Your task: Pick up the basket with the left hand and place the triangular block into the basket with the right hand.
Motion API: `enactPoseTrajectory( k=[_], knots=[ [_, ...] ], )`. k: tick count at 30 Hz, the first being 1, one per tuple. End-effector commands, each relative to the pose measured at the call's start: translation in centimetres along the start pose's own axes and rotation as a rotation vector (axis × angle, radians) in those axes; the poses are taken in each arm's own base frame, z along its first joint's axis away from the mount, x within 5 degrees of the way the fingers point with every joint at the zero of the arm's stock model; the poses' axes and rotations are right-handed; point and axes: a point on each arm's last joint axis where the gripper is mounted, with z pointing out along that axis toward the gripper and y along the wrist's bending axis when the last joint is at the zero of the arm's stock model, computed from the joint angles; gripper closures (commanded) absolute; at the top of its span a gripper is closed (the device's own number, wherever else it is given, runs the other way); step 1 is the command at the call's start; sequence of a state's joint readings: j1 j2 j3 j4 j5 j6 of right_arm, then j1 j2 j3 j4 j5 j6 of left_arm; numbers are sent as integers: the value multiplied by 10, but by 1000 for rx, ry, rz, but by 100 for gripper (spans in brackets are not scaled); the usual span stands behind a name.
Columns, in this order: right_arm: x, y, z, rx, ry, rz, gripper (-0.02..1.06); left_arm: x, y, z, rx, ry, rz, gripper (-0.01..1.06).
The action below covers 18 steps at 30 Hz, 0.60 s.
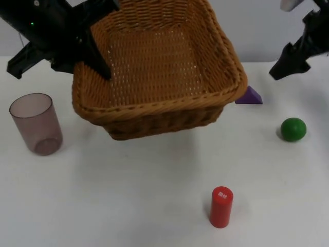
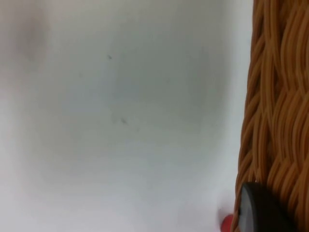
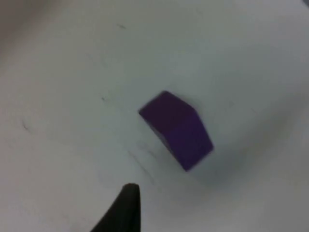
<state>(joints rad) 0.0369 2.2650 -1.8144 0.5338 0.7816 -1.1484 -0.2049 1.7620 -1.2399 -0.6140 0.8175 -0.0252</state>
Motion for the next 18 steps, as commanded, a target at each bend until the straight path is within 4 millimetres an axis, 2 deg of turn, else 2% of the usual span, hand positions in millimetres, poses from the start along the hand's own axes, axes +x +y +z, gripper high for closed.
enactPoseTrajectory(
  k=[1, 4, 6, 10, 11, 15, 18],
  knots=[
    [-3, 0, 4, -34, -25, -34, -1, 1, -10, -5, 36, -26, -8, 105],
    [-1, 3, 16, -48, -17, -83, -1, 4, -14, -3, 38, -21, 2, 105],
    [0, 9, 32, -53, -9, -152, -1, 5, -16, -2, 40, -19, 10, 105],
    [1, 16, 53, -41, -5, -194, -1, 5, -16, -2, 39, -26, -14, 105],
    [1, 16, 53, -41, -5, -194, -1, 5, -16, -2, 39, -26, -14, 105],
    [5, 22, 74, -36, -1, -220, -1, 3, -16, -2, 33, -42, -31, 105],
    [5, 21, 77, -40, -5, -218, -1, 3, -15, -2, 28, -43, -26, 105]
  ],
)
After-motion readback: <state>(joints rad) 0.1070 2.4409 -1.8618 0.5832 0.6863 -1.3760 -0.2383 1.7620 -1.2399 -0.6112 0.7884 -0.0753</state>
